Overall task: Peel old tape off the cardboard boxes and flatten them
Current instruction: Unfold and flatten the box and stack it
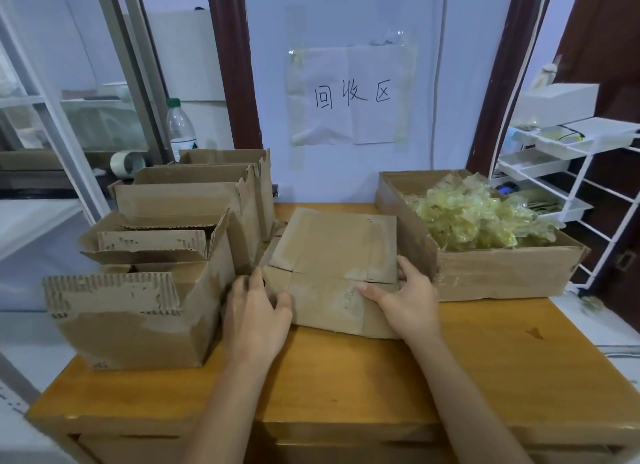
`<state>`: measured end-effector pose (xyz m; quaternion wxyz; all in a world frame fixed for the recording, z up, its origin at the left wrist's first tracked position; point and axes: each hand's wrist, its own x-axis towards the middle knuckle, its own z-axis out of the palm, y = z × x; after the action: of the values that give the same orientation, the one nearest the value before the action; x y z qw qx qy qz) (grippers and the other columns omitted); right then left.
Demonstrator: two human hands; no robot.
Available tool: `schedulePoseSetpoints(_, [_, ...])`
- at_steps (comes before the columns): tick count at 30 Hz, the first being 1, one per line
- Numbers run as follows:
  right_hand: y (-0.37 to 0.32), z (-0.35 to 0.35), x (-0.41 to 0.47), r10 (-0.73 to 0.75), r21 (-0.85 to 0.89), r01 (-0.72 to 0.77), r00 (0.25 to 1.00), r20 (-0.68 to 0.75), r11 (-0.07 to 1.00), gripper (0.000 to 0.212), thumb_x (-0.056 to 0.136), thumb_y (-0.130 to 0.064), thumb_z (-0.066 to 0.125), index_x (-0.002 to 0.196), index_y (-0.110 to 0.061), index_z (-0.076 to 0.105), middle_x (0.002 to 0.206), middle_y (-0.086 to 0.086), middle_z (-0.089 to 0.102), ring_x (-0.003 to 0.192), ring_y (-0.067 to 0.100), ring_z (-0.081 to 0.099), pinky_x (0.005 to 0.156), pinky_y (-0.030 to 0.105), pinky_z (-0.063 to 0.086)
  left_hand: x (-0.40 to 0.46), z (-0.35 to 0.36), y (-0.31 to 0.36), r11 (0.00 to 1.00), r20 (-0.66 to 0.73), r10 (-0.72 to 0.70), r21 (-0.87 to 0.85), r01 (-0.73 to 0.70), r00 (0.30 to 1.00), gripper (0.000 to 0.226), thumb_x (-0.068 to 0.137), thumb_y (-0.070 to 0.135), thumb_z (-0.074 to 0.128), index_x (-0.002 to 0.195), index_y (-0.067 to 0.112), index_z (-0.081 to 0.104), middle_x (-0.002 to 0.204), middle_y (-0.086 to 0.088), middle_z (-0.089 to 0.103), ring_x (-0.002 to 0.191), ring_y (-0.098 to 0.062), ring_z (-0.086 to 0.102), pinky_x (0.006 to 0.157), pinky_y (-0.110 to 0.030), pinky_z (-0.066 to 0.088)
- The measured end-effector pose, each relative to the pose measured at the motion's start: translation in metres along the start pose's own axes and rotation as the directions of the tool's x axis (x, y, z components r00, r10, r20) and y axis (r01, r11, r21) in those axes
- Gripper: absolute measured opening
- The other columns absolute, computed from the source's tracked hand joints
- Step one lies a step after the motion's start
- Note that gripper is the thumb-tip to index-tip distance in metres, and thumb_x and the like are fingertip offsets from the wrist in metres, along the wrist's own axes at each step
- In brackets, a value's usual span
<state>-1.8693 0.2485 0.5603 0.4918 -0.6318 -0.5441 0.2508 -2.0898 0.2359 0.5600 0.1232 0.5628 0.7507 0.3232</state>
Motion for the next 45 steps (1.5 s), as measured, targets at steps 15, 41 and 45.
schedulePoseSetpoints(15, [-0.001,0.001,-0.015,-0.007,-0.138,0.01,1.0,0.025,0.99,0.053,0.097,-0.031,0.059,0.149,-0.025,0.055,0.151,-0.004,0.057,0.138,0.027,0.052,0.117,0.04,0.041,-0.004,-0.005,-0.002,0.98,-0.024,-0.02,-0.199,0.015,1.0,0.071,0.097,0.037,0.066,0.16,0.025,0.035,0.155,-0.006,0.049,0.142,-0.028,0.044,0.113,-0.046,0.041])
schedulePoseSetpoints(41, [0.006,-0.004,-0.01,0.05,-0.162,-0.071,0.99,-0.134,0.984,0.066,0.095,-0.017,0.066,0.156,-0.017,0.039,0.109,-0.002,0.062,0.102,0.016,0.048,0.086,0.031,0.036,0.0,-0.003,-0.009,0.971,0.024,0.044,-0.234,-0.037,0.999,0.062,0.093,0.043,0.071,0.148,0.038,0.044,0.143,0.001,0.058,0.131,-0.023,0.053,0.106,-0.045,0.049])
schedulePoseSetpoints(45, [0.006,-0.003,-0.01,0.005,-0.211,-0.034,0.991,-0.136,0.977,0.046,0.096,-0.022,0.068,0.14,-0.013,0.061,0.121,0.003,0.07,0.108,0.02,0.064,0.089,0.029,0.048,0.001,-0.003,-0.012,0.966,0.059,0.049,-0.256,-0.032,0.997,0.064,0.092,0.043,0.072,0.148,0.042,0.04,0.142,0.002,0.058,0.127,-0.02,0.054,0.103,-0.044,0.051])
